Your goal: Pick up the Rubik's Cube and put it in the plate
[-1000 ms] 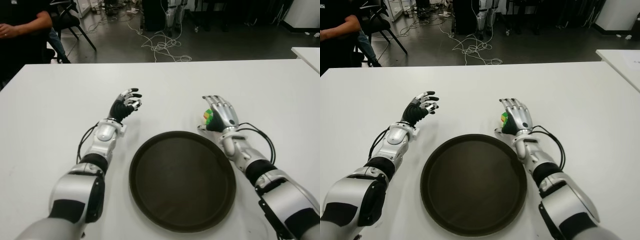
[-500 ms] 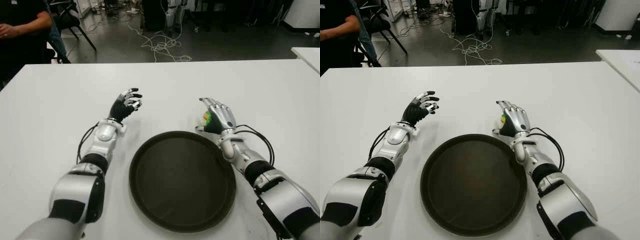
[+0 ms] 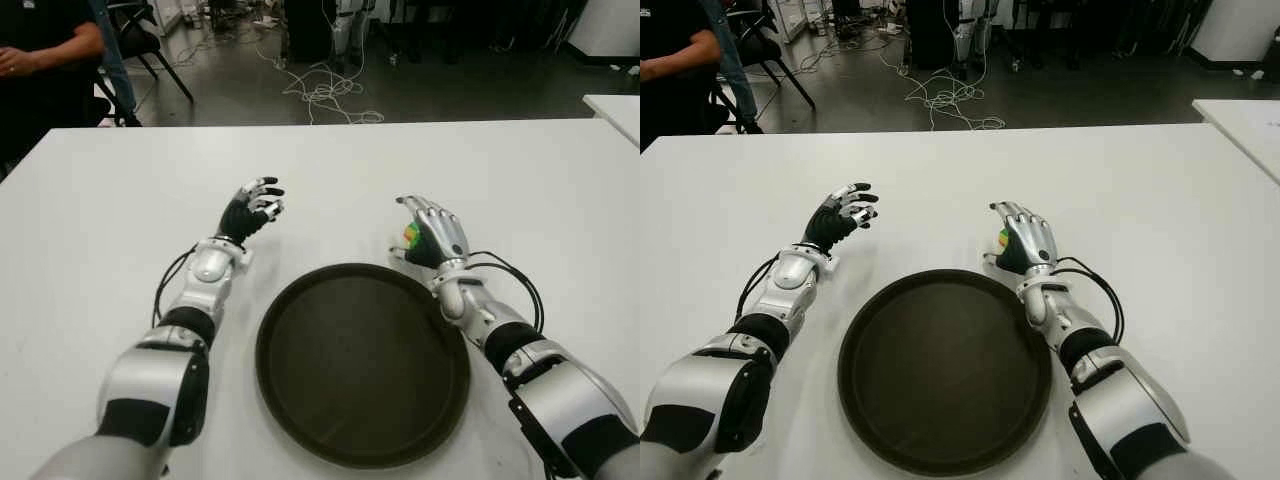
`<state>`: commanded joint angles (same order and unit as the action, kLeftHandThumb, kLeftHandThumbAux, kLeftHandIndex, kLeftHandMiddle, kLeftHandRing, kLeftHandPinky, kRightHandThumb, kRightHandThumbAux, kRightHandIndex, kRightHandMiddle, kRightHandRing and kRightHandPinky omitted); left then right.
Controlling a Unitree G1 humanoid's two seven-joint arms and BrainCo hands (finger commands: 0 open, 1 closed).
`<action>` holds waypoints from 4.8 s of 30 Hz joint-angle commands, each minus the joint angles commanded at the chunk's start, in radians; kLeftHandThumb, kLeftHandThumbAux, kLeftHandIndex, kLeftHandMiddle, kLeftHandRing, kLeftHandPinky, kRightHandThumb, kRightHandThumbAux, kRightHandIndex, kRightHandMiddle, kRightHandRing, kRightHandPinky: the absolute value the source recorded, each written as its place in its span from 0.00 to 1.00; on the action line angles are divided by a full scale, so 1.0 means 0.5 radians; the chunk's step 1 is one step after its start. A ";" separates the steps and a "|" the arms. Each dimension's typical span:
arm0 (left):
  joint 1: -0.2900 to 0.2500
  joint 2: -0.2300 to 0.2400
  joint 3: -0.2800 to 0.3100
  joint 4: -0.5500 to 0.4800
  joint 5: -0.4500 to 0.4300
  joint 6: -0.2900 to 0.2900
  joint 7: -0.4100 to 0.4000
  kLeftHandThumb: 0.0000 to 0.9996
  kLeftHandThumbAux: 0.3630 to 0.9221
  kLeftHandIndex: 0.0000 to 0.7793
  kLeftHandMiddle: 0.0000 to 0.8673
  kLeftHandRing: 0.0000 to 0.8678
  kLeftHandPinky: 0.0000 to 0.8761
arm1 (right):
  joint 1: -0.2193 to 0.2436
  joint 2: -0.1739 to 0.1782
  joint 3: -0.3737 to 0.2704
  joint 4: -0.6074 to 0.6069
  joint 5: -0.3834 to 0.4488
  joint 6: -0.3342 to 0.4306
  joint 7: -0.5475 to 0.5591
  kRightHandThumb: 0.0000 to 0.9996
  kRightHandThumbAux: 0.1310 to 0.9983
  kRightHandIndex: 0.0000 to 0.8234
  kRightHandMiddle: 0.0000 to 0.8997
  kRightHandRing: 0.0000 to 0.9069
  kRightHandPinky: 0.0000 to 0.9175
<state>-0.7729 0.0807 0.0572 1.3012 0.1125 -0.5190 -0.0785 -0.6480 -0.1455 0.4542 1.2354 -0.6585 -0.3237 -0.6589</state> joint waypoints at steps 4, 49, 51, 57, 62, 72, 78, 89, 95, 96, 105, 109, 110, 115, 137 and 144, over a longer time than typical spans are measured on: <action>0.002 0.002 0.002 -0.001 -0.004 0.006 0.000 0.21 0.65 0.26 0.32 0.38 0.43 | 0.004 -0.001 -0.025 0.003 0.030 -0.036 -0.034 0.22 0.83 0.25 0.30 0.30 0.32; 0.015 0.017 0.014 -0.006 -0.021 -0.003 -0.034 0.24 0.63 0.24 0.32 0.37 0.42 | -0.034 -0.106 -0.108 -0.069 0.123 -0.011 0.200 0.09 0.78 0.13 0.20 0.19 0.15; 0.013 0.019 0.013 -0.005 -0.019 -0.003 -0.037 0.24 0.62 0.24 0.32 0.37 0.42 | -0.044 -0.129 -0.101 -0.073 0.117 0.000 0.255 0.08 0.78 0.11 0.17 0.16 0.13; 0.015 0.019 0.013 -0.005 -0.018 -0.018 -0.043 0.25 0.61 0.25 0.32 0.38 0.44 | -0.057 -0.162 -0.084 -0.089 0.106 0.004 0.367 0.02 0.77 0.08 0.11 0.11 0.09; 0.018 0.018 0.011 -0.007 -0.016 -0.030 -0.042 0.25 0.62 0.25 0.33 0.38 0.43 | -0.063 -0.188 -0.073 -0.102 0.097 0.018 0.427 0.00 0.75 0.06 0.08 0.09 0.08; 0.021 0.014 0.009 -0.009 -0.016 -0.039 -0.035 0.22 0.65 0.25 0.32 0.38 0.43 | -0.049 -0.257 -0.050 -0.146 0.085 -0.005 0.496 0.00 0.75 0.05 0.06 0.07 0.07; 0.020 0.005 0.027 -0.010 -0.038 -0.020 -0.047 0.23 0.61 0.24 0.32 0.38 0.44 | -0.042 -0.271 -0.049 -0.149 0.084 0.023 0.519 0.00 0.75 0.05 0.07 0.08 0.08; 0.024 0.012 0.006 -0.013 -0.006 -0.043 -0.007 0.22 0.62 0.26 0.33 0.39 0.43 | -0.016 -0.276 -0.074 -0.163 0.104 0.037 0.479 0.00 0.72 0.05 0.07 0.09 0.09; 0.025 0.010 0.002 -0.016 -0.006 -0.043 -0.002 0.22 0.62 0.25 0.32 0.38 0.43 | -0.013 -0.278 -0.084 -0.162 0.113 0.038 0.475 0.00 0.72 0.06 0.07 0.09 0.09; 0.025 0.010 0.002 -0.017 -0.007 -0.042 -0.002 0.22 0.62 0.24 0.32 0.38 0.42 | -0.013 -0.279 -0.084 -0.160 0.113 0.039 0.474 0.00 0.72 0.07 0.08 0.10 0.10; 0.023 0.009 0.002 -0.018 -0.012 -0.027 -0.002 0.22 0.63 0.24 0.32 0.37 0.43 | -0.005 -0.288 -0.074 -0.159 0.095 0.011 0.393 0.00 0.74 0.10 0.12 0.15 0.16; 0.022 0.009 0.000 -0.018 -0.009 -0.027 0.001 0.21 0.61 0.25 0.32 0.38 0.43 | 0.013 -0.290 -0.081 -0.161 0.090 -0.065 0.250 0.03 0.79 0.14 0.17 0.20 0.23; 0.021 0.009 -0.001 -0.018 -0.009 -0.027 0.002 0.21 0.60 0.25 0.32 0.38 0.43 | 0.017 -0.290 -0.086 -0.159 0.092 -0.089 0.211 0.17 0.80 0.18 0.21 0.24 0.26; 0.019 0.008 0.004 -0.015 -0.014 -0.027 -0.002 0.21 0.58 0.25 0.32 0.38 0.43 | 0.030 -0.290 -0.103 -0.145 0.106 -0.168 0.087 0.66 0.70 0.41 0.42 0.36 0.36; 0.020 0.003 0.018 -0.017 -0.027 -0.037 -0.007 0.22 0.59 0.25 0.32 0.38 0.44 | 0.009 -0.267 -0.180 -0.097 0.151 -0.226 0.007 0.83 0.65 0.46 0.55 0.50 0.43; 0.020 0.004 0.011 -0.020 -0.020 -0.031 0.000 0.22 0.60 0.25 0.33 0.38 0.43 | 0.010 -0.277 -0.178 -0.091 0.152 -0.273 -0.039 0.83 0.65 0.46 0.56 0.55 0.52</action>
<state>-0.7631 0.0827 0.0625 1.2911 0.1027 -0.5346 -0.0786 -0.6432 -0.2838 0.3654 1.1900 -0.5827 -0.4604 -0.6785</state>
